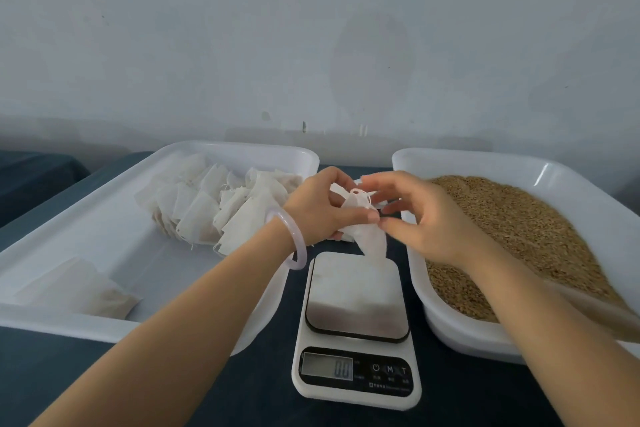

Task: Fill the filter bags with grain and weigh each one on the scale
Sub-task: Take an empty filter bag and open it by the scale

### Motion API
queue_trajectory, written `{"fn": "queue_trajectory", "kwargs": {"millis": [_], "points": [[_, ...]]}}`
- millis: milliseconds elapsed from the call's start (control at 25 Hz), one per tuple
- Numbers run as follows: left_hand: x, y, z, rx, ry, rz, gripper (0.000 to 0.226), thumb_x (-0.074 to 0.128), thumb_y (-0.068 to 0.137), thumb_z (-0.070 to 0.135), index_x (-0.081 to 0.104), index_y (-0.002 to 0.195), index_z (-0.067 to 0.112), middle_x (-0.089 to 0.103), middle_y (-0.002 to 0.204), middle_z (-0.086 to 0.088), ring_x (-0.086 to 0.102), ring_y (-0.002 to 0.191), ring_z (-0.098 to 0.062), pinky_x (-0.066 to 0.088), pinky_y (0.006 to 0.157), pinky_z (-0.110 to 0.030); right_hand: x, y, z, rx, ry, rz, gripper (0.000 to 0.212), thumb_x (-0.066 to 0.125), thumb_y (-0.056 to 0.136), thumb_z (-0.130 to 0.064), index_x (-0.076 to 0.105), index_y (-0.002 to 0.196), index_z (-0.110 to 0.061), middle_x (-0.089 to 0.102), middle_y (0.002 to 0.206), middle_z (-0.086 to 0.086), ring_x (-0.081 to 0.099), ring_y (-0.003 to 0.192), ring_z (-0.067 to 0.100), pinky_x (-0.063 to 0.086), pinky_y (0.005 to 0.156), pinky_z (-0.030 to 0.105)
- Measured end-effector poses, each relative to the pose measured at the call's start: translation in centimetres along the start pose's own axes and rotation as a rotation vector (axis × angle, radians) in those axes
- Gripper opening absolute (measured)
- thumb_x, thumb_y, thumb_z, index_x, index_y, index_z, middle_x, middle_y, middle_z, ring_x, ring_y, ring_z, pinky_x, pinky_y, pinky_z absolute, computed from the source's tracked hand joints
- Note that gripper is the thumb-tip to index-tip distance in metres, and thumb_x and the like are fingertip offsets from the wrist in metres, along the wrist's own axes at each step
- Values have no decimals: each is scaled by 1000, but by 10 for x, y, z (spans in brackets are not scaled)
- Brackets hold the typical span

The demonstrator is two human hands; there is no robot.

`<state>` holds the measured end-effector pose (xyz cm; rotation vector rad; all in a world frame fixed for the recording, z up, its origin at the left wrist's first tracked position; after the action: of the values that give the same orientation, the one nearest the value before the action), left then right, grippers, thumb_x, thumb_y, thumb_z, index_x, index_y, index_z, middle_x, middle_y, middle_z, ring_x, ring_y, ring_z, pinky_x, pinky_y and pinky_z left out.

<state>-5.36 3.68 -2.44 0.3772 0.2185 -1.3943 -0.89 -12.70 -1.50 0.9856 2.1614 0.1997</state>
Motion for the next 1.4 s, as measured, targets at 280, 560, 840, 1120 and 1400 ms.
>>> {"fn": "queue_trajectory", "kwargs": {"millis": [280,560,840,1120,1400], "points": [[8,-5,4,-81,14,-238,31,70,83,35,49,93,14,53,71,-5,40,33,-6,33,35,-17,13,-5,-8,-227,-142,-32,39,62,77,0,67,111,-20,55,116,0,57,90,5,48,77,21],[7,-8,4,-1,-160,-312,38,64,70,57,65,92,26,62,83,2,59,73,-12,50,63,-24,2,-2,4,-16,-164,234,11,71,82,-14,72,92,-14,66,75,-13,57,65,6,44,59,16],[7,0,-7,-106,-7,-69,35,48,97,20,62,67,7,56,69,-4,49,66,-17,40,67,-24,-1,-1,10,24,-158,328,53,77,75,-22,54,123,-24,59,106,-11,54,88,1,42,75,13],[9,-3,-7,-49,-79,-156,28,50,97,18,68,78,10,72,69,0,68,62,-11,46,49,-14,-2,-3,6,-25,-256,263,30,81,70,-24,68,97,-22,62,93,-18,50,97,4,34,81,7],[7,4,-12,-21,-29,-72,26,59,93,23,57,72,7,70,68,-3,69,73,-23,50,57,-24,-7,-4,9,80,-152,293,23,79,69,-28,62,80,-39,67,83,-16,55,86,-7,36,76,11]]}}
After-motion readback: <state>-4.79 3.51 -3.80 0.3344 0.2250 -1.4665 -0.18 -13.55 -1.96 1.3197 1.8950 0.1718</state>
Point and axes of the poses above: each hand's wrist, its own y-axis towards the middle knuckle, its own x-axis out of the palm, z = x × y, the point moved 2 cm from there along y, towards the middle knuckle
